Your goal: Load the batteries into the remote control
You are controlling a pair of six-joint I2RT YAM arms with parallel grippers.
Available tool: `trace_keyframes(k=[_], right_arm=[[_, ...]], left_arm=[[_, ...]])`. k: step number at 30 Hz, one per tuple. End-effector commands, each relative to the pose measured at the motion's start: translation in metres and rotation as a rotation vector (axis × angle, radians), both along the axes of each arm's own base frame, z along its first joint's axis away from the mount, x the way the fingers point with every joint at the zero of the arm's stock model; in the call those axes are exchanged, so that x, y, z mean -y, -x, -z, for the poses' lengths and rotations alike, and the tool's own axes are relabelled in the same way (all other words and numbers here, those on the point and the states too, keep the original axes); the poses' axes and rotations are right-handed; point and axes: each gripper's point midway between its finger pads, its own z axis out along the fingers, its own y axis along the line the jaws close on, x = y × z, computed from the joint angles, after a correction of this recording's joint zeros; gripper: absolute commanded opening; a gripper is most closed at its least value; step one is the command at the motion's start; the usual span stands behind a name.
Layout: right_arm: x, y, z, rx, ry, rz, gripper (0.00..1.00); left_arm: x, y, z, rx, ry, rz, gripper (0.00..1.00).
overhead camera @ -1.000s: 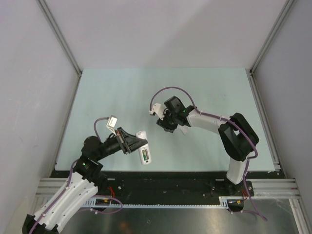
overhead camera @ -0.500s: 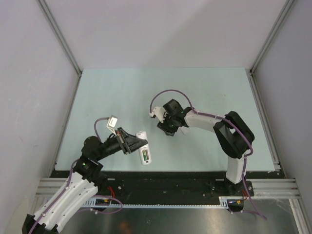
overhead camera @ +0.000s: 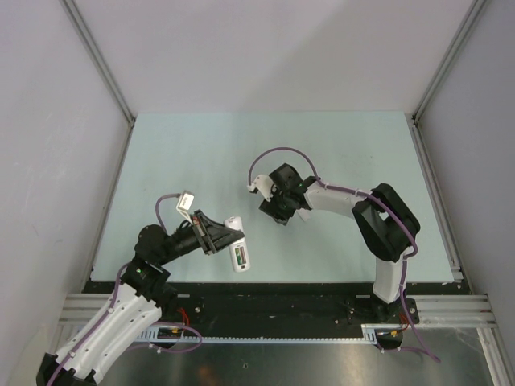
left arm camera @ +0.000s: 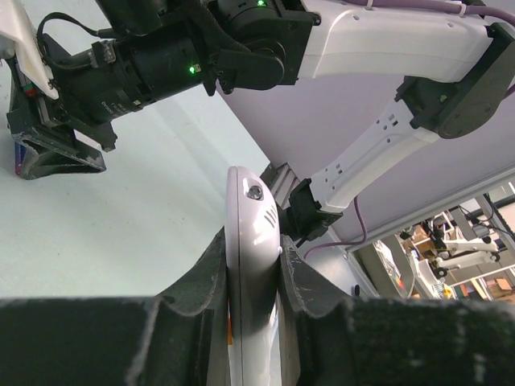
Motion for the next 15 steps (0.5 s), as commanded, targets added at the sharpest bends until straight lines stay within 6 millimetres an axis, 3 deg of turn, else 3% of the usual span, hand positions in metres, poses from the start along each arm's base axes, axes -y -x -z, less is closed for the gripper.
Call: trace_keyframes(k=[1,6,12,15], right_arm=[[-0.005,-0.011,-0.017,0.046,-0.017,0.023,0.6],[-0.007,-0.018,-0.027,0.083,-0.035,0.047,0.67],[-0.023,-0.031,-0.087,0.205,-0.179,0.091,0.93],[-0.024,-0.036,-0.111,0.244,-0.231,0.174,0.95]], left_arm=[[0.0,0.001,-0.016,0.071,0.027,-0.003,0.0],[0.0,0.0,-0.016,0.071,0.025,-0.004,0.0],[0.0,0.0,-0.017,0.078,0.025,-0.003,0.0],[0.0,0.001,-0.019,0.081,0.028,-0.003,0.0]])
